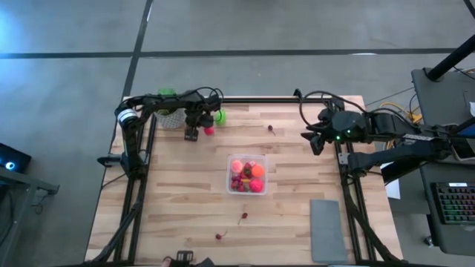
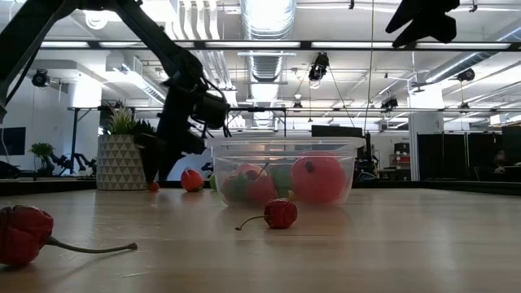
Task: Pick and placing Produce into tupperware
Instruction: Put the red strawberry into the transparent container
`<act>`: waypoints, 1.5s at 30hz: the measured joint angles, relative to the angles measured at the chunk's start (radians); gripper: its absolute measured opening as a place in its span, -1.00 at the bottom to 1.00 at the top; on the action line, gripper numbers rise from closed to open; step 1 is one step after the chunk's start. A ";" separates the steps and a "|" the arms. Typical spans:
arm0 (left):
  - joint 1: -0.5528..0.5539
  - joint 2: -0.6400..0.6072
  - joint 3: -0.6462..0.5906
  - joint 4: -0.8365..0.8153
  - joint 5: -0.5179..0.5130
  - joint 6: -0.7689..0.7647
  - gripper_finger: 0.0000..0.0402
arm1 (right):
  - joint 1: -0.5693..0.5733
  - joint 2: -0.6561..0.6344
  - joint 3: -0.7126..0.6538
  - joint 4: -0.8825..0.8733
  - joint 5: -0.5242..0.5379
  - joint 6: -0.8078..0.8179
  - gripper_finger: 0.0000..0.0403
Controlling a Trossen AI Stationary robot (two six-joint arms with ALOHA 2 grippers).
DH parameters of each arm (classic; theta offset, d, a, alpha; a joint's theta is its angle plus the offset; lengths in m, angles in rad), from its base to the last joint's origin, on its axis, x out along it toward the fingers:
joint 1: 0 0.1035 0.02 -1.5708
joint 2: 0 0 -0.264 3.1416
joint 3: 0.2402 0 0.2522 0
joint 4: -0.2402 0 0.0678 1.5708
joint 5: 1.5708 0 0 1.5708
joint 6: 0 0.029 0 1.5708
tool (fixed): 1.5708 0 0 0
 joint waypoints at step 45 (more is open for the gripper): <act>0.029 -0.009 -0.035 0.039 -0.121 -0.090 0.00 | 0.000 0.000 -0.027 -0.028 0.008 0.003 -0.08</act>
